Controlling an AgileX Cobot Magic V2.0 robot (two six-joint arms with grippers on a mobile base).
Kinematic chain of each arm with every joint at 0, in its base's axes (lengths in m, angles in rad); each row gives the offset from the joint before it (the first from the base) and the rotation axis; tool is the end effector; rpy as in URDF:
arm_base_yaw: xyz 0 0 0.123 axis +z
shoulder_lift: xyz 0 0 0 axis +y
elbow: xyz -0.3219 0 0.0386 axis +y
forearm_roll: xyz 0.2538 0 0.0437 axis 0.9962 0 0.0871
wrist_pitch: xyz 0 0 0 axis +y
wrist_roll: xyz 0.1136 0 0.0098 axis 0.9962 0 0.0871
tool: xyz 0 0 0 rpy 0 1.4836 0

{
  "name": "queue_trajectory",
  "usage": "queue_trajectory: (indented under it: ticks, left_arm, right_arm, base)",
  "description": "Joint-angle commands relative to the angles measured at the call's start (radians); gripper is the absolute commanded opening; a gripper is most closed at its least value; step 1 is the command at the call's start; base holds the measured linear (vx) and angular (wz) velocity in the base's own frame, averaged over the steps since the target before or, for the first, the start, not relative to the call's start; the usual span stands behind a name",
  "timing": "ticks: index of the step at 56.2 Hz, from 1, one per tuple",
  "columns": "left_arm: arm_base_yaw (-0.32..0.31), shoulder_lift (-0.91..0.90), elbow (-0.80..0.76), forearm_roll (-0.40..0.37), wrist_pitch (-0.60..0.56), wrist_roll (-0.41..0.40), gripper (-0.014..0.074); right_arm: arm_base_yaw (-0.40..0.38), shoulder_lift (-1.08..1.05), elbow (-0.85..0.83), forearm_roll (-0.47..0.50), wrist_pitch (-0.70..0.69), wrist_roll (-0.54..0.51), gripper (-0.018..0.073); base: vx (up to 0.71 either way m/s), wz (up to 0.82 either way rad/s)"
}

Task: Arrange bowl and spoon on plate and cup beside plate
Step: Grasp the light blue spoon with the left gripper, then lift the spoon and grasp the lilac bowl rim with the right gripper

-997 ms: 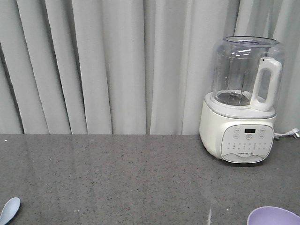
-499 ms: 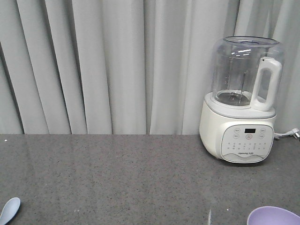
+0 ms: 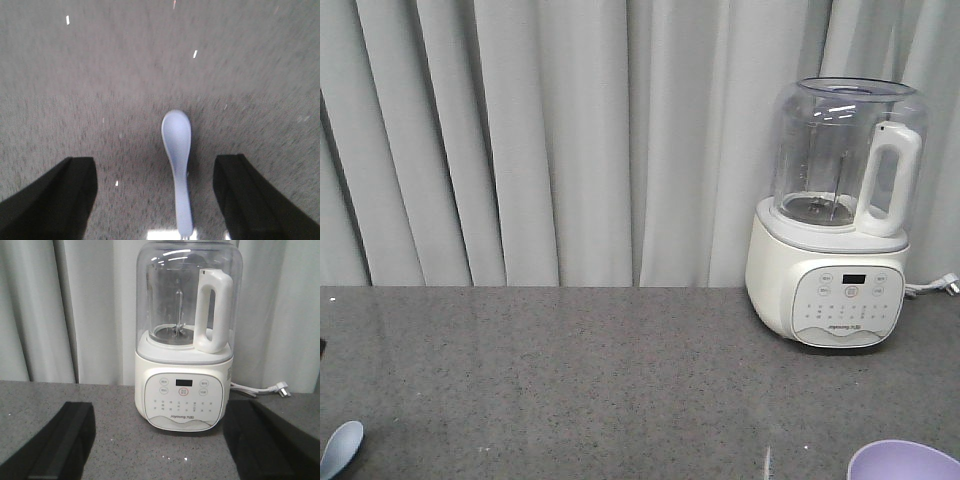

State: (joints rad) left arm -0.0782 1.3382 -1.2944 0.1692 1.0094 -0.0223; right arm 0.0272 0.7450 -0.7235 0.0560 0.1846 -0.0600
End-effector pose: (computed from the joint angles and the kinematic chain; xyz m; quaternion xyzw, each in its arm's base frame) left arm 0.2839 -0.0059 0.3852 0.0482 0.9502 0.0667 0.3005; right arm 0.1573 0.0055 0.3942 -0.0154 0.7476 0.0112 0.6639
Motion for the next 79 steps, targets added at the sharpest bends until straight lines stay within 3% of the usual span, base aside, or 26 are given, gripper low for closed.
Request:
queue_trajectory:
  ticks: [1, 19, 40, 60, 68, 79]
  left_arm:
    - [0.005, 0.067, -0.037, 0.021, 0.000, -0.017, 0.0590]
    - [0.005, 0.283, -0.037, -0.065, -0.024, -0.001, 0.0590]
    - [0.005, 0.336, -0.005, -0.068, 0.007, -0.012, 0.0590]
    - [0.005, 0.349, 0.063, -0.065, -0.041, -0.035, 0.0583]
    - [0.005, 0.352, 0.063, -0.084, -0.032, -0.035, 0.0482]
    - [0.005, 0.377, 0.085, -0.098, -0.022, -0.035, 0.0154]
  right_arm:
    - [-0.002, -0.001, -0.037, -0.002, -0.059, -0.011, 0.0561]
    - [-0.002, -0.001, -0.037, -0.002, -0.058, -0.011, 0.0561]
    - [-0.002, -0.001, -0.037, -0.003, -0.065, -0.030, 0.0561]
    - [-0.002, -0.001, -0.037, -0.002, -0.064, -0.036, 0.0561]
    - [-0.002, -0.001, -0.037, -0.002, -0.064, -0.036, 0.0561]
    - [-0.002, -0.001, -0.037, -0.002, -0.064, -0.037, 0.0561]
  base:
    - [0.00, 0.00]
    - [0.00, 0.00]
    - [0.00, 0.00]
    - [0.00, 0.00]
    - [0.00, 0.00]
    - [0.00, 0.00]
